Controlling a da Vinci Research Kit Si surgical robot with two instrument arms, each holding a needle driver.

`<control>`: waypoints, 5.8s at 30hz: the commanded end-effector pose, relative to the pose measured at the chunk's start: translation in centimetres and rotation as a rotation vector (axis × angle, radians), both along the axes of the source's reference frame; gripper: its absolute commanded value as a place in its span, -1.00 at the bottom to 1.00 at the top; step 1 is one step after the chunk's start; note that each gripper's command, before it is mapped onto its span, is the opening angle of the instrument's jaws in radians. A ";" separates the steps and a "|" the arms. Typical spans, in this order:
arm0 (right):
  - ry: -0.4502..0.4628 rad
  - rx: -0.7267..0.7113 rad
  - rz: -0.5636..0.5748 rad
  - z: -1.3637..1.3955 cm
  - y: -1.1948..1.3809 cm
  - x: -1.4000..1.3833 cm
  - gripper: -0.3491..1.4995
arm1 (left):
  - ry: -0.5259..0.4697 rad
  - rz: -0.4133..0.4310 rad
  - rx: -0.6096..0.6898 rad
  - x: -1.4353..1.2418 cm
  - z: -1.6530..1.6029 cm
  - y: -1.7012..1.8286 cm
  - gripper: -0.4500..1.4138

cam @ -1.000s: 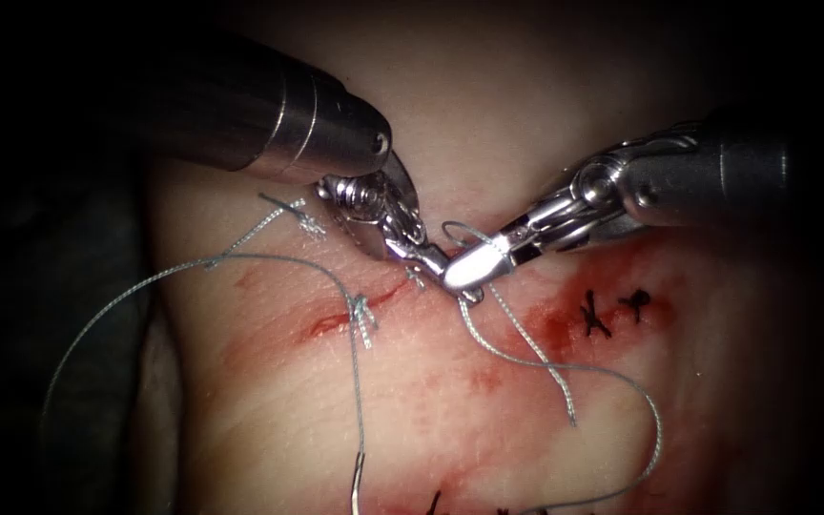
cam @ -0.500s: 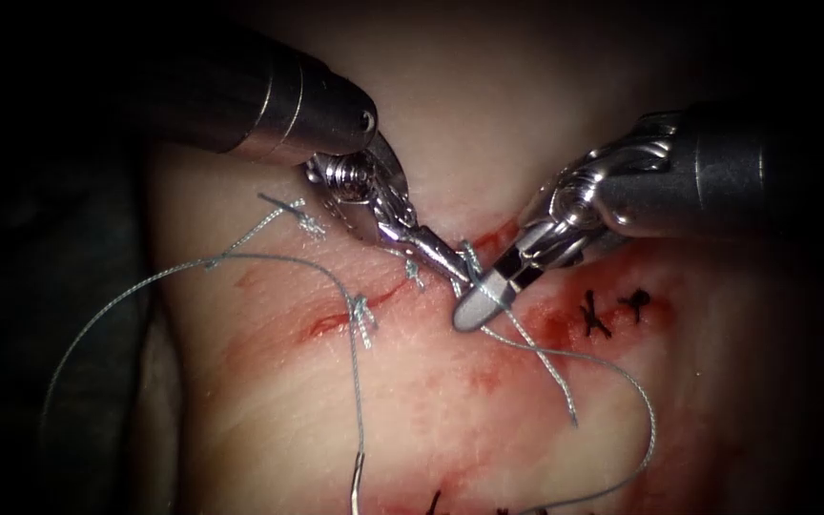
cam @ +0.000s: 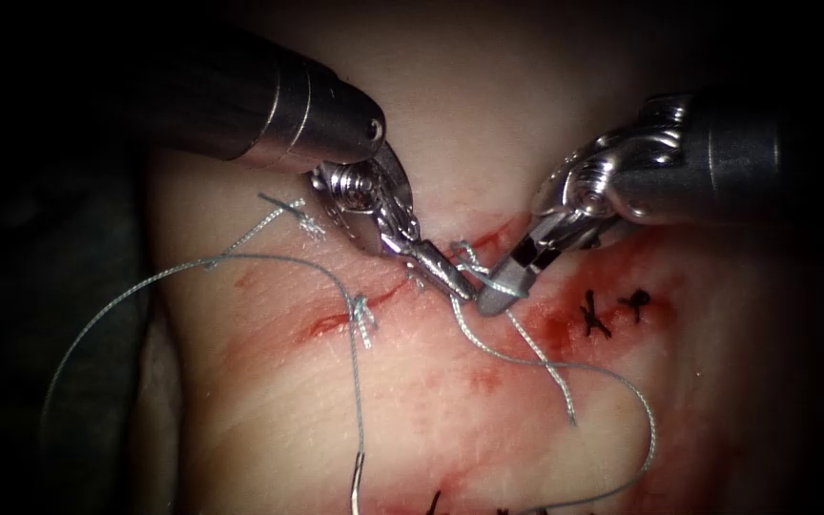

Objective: Wound Closure

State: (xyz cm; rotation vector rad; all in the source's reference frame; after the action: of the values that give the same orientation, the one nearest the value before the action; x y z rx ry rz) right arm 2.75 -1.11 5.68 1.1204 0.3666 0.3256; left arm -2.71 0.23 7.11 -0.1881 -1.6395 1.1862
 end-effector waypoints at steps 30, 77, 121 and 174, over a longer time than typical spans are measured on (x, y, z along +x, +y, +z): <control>-0.025 -0.313 -0.214 -0.19 -0.23 0.02 -1.00 | 0.004 -0.068 -0.015 -0.17 0.12 0.07 -1.00; 0.128 0.343 1.103 0.24 -0.05 0.26 -1.00 | -0.229 0.033 -0.113 -0.14 -0.38 -0.16 -1.00; 0.481 0.974 1.135 0.22 -0.26 0.23 -1.00 | -0.099 -0.007 -0.038 -0.02 0.14 -0.05 -1.00; -0.301 -0.029 0.101 -0.05 -0.20 0.12 -1.00 | -0.076 -0.043 -0.010 -0.11 0.02 0.05 -1.00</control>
State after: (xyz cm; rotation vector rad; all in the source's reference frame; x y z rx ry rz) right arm 2.78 -1.33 5.62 1.0001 0.1627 0.5677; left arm -2.77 0.27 7.07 -0.2763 -1.6880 1.1664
